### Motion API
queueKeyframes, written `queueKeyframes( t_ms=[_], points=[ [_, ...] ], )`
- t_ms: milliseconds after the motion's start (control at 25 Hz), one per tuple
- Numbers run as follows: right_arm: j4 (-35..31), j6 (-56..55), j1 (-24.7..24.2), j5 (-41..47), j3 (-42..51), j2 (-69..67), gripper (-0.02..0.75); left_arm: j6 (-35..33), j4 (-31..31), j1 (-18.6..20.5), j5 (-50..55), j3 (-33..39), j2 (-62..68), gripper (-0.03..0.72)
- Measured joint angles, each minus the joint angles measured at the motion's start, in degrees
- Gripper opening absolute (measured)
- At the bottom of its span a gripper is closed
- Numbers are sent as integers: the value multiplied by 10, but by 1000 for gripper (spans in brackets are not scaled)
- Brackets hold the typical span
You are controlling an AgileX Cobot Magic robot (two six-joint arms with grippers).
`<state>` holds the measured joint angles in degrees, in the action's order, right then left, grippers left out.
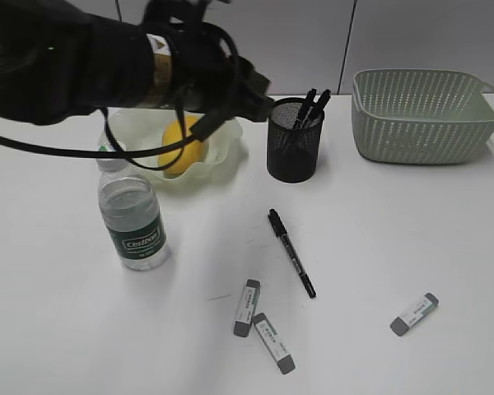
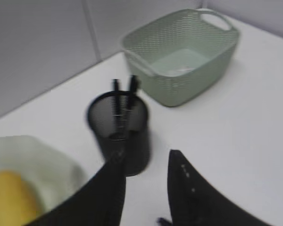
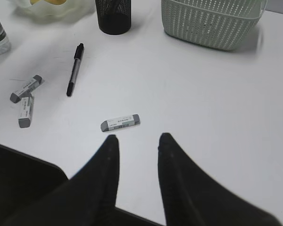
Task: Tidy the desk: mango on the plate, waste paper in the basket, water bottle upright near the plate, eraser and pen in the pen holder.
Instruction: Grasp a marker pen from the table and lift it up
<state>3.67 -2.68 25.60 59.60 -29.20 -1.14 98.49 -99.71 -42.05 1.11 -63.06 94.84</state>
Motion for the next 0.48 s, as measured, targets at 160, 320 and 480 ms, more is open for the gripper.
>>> queueKeyframes(
  t_ms=[160, 320, 480],
  points=[
    [0, 0, 0, 0, 0, 0, 240, -108, 26, 0, 110, 46, -62, 230],
    [0, 0, 0, 0, 0, 0, 238, -433, 294, -2, 291, 54, -121, 230],
    [0, 0, 0, 0, 0, 0, 237, -665, 592, 7, 381, 72, -226, 230]
  ],
)
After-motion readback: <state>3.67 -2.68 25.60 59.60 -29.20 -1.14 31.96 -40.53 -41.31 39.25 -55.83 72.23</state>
